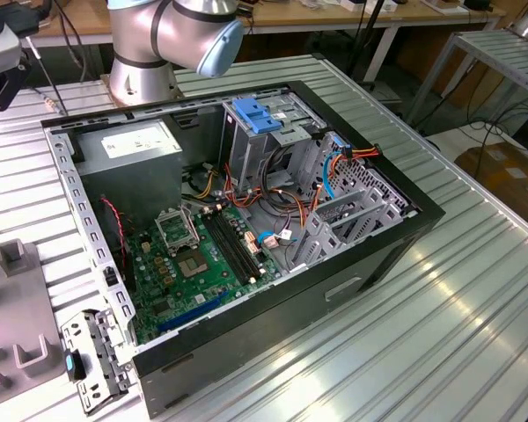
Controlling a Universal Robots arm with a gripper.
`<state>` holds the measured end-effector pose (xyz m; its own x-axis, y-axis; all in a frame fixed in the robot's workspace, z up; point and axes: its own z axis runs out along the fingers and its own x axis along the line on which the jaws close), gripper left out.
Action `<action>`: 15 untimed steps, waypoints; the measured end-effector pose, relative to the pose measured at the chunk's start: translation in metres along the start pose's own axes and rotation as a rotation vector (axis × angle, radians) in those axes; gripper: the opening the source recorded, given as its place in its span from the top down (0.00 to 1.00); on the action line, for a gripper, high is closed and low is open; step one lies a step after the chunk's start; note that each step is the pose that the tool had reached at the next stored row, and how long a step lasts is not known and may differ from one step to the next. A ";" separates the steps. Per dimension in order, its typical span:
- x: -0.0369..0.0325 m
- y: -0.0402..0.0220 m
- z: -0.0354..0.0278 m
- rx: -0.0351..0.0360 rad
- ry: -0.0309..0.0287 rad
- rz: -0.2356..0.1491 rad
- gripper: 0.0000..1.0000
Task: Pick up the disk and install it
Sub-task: 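Reach for the disk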
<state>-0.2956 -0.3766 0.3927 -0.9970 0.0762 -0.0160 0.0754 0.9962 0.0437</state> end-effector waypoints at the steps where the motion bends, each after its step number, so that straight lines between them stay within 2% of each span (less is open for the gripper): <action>1: 0.0010 -0.0001 0.0000 0.0000 0.0001 0.000 0.89; 12: 0.0129 -0.0010 -0.0001 0.0001 0.0018 0.000 0.89; 15: 0.0202 -0.0015 -0.0002 0.0004 0.0039 0.000 0.89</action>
<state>-0.3159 -0.3766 0.3925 -0.9970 0.0762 -0.0121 0.0756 0.9962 0.0434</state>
